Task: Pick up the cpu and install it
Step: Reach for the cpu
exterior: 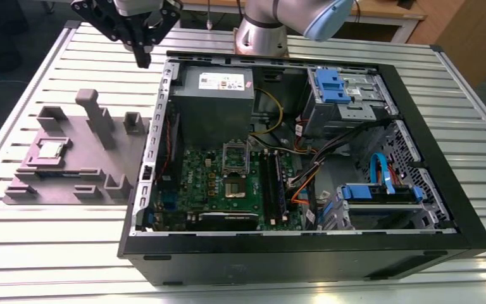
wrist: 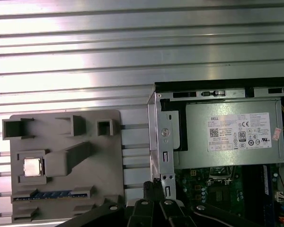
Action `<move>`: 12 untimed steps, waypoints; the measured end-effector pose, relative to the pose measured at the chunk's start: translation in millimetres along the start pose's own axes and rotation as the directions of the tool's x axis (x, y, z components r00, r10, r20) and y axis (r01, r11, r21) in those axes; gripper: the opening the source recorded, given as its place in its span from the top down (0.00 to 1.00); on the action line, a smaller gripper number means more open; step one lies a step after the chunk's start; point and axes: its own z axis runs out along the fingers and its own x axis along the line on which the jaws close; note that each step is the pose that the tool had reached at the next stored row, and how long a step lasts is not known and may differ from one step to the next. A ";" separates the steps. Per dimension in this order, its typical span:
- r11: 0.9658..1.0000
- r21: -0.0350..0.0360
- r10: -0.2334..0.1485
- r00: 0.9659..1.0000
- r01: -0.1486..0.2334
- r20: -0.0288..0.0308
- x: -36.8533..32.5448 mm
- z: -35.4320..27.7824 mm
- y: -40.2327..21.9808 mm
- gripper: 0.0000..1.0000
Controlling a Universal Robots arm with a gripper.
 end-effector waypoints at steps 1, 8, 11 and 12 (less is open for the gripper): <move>1.000 0.000 0.000 1.000 0.000 0.000 0.4 0.0 0.0 0.90; 1.000 0.000 0.000 1.000 0.000 0.000 2.7 0.0 -0.2 0.90; 1.000 0.000 0.000 1.000 0.000 0.000 3.3 0.1 -0.3 0.90; 1.000 0.000 0.000 1.000 0.000 0.000 3.5 0.1 -0.3 0.90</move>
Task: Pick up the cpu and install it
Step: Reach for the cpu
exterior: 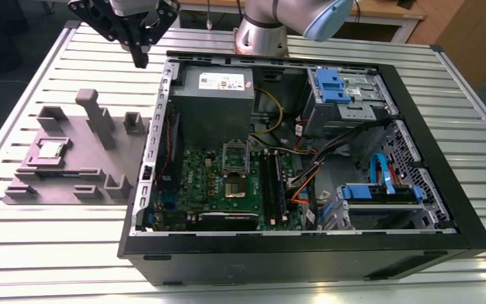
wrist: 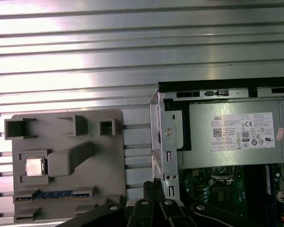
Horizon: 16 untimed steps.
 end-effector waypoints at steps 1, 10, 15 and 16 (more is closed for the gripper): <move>1.000 0.000 0.000 1.000 0.000 0.000 0.2 0.0 0.0 0.90; 1.000 0.000 0.000 1.000 0.000 -0.002 3.9 0.2 -0.3 0.90; 1.000 0.000 0.000 1.000 0.000 -0.002 4.9 0.2 -0.4 0.90; 1.000 0.000 0.000 1.000 0.000 -0.002 5.0 0.3 -0.4 0.90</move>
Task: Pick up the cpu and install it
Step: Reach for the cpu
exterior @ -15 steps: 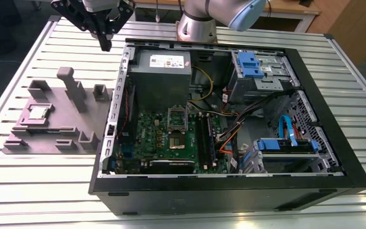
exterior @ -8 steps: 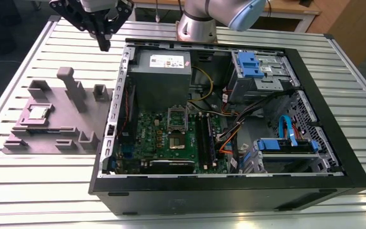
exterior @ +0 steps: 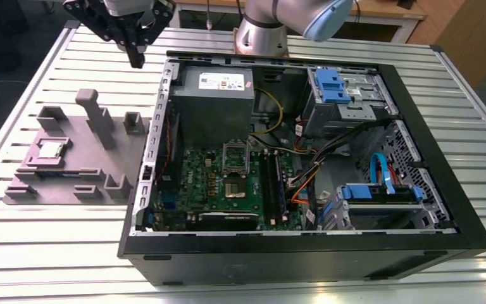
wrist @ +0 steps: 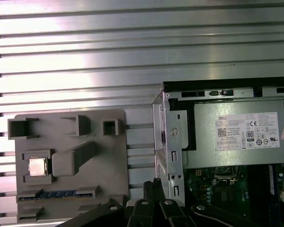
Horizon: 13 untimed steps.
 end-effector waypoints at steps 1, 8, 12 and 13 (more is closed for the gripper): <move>1.000 0.000 0.000 1.000 0.000 0.000 0.2 0.0 0.0 0.90; 1.000 0.000 0.000 1.000 0.000 0.000 1.6 0.0 -0.1 0.90; 1.000 0.000 0.000 1.000 0.000 0.000 2.5 0.0 -0.2 0.90; 1.000 0.000 0.000 1.000 0.000 0.000 2.8 0.0 -0.2 0.90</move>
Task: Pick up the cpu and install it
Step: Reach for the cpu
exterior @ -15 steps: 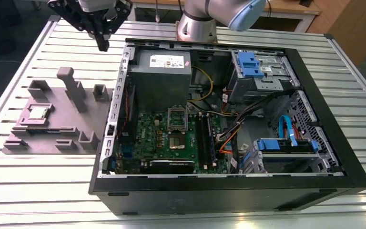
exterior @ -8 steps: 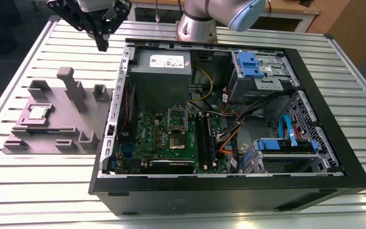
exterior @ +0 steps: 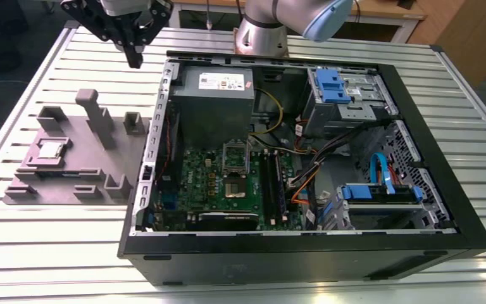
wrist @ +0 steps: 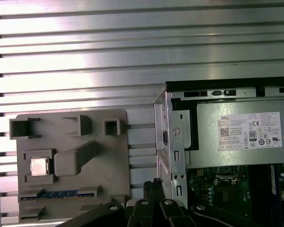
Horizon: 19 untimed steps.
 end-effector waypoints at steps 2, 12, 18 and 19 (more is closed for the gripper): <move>1.000 0.000 0.000 1.000 0.000 0.000 0.5 0.0 0.0 0.90; 1.000 0.000 0.000 1.000 0.000 -0.002 4.2 0.4 -0.3 0.90; 1.000 0.000 0.000 1.000 0.000 -0.002 5.1 0.5 -0.4 0.90; 1.000 0.000 0.000 1.000 0.000 -0.002 5.2 0.5 -0.4 0.90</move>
